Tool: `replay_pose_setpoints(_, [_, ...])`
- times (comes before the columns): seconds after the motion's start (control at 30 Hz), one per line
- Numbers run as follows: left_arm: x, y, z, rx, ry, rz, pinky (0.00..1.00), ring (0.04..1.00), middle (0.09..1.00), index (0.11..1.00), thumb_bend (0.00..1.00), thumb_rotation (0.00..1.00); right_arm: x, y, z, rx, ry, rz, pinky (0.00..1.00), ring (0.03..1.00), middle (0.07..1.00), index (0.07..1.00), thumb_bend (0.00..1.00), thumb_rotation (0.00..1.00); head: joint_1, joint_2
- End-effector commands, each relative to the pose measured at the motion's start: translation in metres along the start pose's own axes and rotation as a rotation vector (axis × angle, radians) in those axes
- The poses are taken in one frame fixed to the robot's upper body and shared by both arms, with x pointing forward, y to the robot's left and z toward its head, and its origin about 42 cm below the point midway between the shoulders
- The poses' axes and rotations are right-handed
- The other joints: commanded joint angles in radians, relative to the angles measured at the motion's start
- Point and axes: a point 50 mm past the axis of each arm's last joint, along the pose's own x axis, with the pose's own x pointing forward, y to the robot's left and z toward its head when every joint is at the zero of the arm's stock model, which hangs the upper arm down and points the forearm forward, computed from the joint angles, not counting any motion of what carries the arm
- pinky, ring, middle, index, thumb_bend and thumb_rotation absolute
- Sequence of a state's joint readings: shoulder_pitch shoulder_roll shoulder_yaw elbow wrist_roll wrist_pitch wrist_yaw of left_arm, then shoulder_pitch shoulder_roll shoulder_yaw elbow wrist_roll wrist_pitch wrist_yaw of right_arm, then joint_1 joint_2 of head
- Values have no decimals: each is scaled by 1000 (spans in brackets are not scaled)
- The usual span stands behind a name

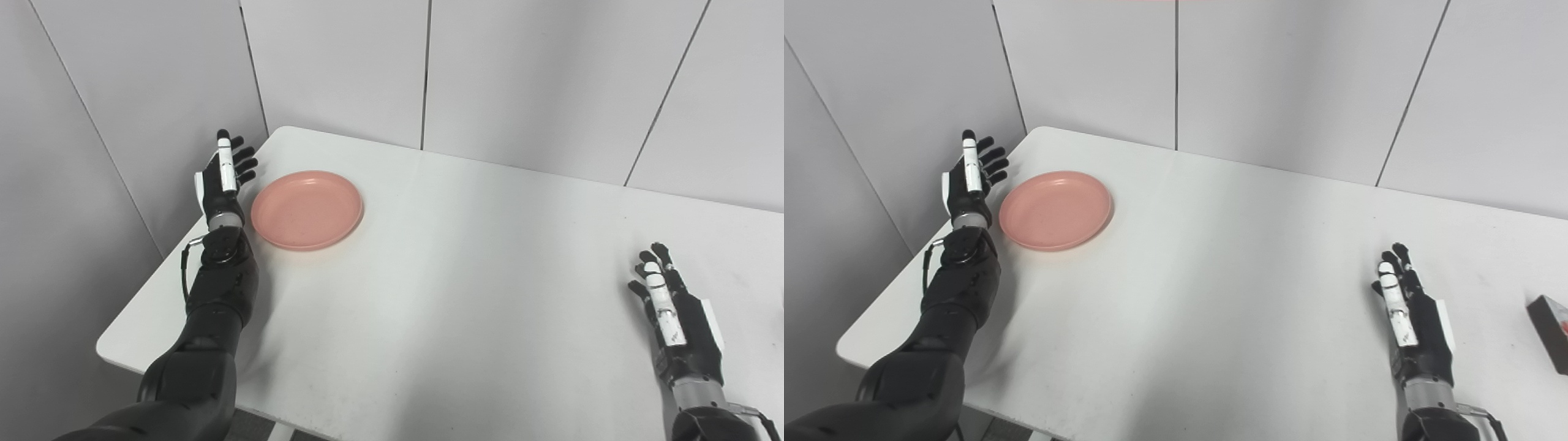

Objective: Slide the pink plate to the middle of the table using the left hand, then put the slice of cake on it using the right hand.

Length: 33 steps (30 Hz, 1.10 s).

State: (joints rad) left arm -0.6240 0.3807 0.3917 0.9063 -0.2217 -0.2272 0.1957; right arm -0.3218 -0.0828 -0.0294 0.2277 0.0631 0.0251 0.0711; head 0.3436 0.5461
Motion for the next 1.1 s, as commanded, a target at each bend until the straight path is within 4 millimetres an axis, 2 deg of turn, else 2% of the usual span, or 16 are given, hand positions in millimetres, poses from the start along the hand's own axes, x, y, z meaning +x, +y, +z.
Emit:
replay_pose_setpoints(0.0, [17, -6, 31, -27, -70, -34, 718, 720, 711, 717, 746, 1000, 8, -1, 19, 0, -72, -6, 996, 933, 931, 953, 446, 801, 1, 1])
replay_pose_setpoints(0.33, [14, -8, 17, -20, -1, -103, 757, 741, 731, 738, 747, 1000, 8, 1, 19, 2, -72, -7, 988, 932, 927, 946, 442, 805, -3, 1])
replay_pose_setpoints(0.57, [12, -13, 13, -24, 18, -146, 750, 739, 732, 733, 742, 1000, 7, 1, 20, -9, -73, -1, 985, 935, 932, 951, 417, 808, -4, 5])
replay_pose_setpoints(0.8, [4, -34, 12, -75, 45, -231, 744, 734, 731, 742, 738, 1000, 6, 1, 21, -6, -75, -3, 982, 931, 928, 950, 422, 812, -7, 8])
replay_pose_setpoints(0.9, [-1, -48, 12, -109, 56, -260, 726, 723, 717, 723, 720, 1000, 7, 2, 20, -4, -72, -9, 987, 925, 923, 943, 446, 804, -8, 9])
replay_pose_setpoints(1.07, [-12, -69, 11, -138, 62, -313, 748, 749, 745, 744, 711, 1000, 6, 3, 22, -6, -77, -7, 972, 925, 921, 941, 440, 805, -11, 13])
